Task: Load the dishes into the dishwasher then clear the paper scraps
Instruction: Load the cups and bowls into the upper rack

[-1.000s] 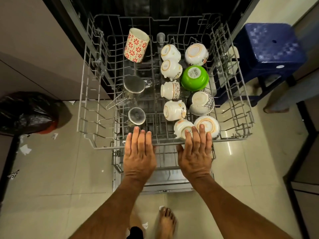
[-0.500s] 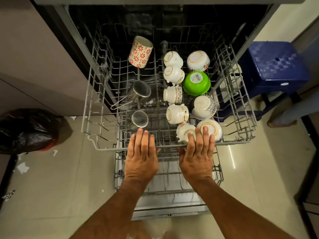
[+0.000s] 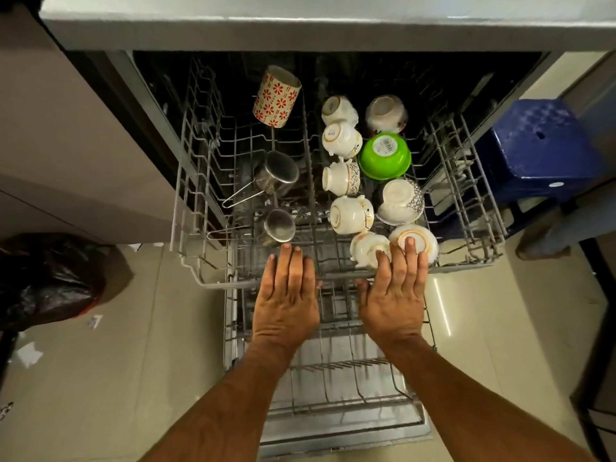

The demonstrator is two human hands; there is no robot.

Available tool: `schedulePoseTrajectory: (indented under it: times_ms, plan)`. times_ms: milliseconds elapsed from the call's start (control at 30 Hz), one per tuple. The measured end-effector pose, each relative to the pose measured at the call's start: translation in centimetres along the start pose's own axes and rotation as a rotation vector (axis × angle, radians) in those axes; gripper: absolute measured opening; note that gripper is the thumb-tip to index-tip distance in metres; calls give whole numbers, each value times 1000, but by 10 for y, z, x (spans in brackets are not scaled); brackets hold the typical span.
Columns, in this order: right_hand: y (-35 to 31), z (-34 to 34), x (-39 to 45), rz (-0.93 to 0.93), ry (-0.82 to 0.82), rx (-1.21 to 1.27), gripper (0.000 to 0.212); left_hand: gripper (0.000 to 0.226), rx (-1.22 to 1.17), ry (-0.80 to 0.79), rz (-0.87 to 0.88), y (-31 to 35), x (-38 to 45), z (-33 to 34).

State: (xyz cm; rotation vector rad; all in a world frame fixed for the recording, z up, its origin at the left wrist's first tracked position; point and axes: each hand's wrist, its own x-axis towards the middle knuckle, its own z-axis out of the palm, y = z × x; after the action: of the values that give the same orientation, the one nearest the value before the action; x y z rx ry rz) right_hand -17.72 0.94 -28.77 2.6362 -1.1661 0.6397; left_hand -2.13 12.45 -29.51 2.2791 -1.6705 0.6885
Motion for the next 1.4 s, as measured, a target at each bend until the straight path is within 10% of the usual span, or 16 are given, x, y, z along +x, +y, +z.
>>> schedulePoseTrajectory:
  times_ms: [1400]
  plan:
    - [10, 96, 232, -3, -73, -125, 61, 50, 129, -216, -33, -89, 218, 88]
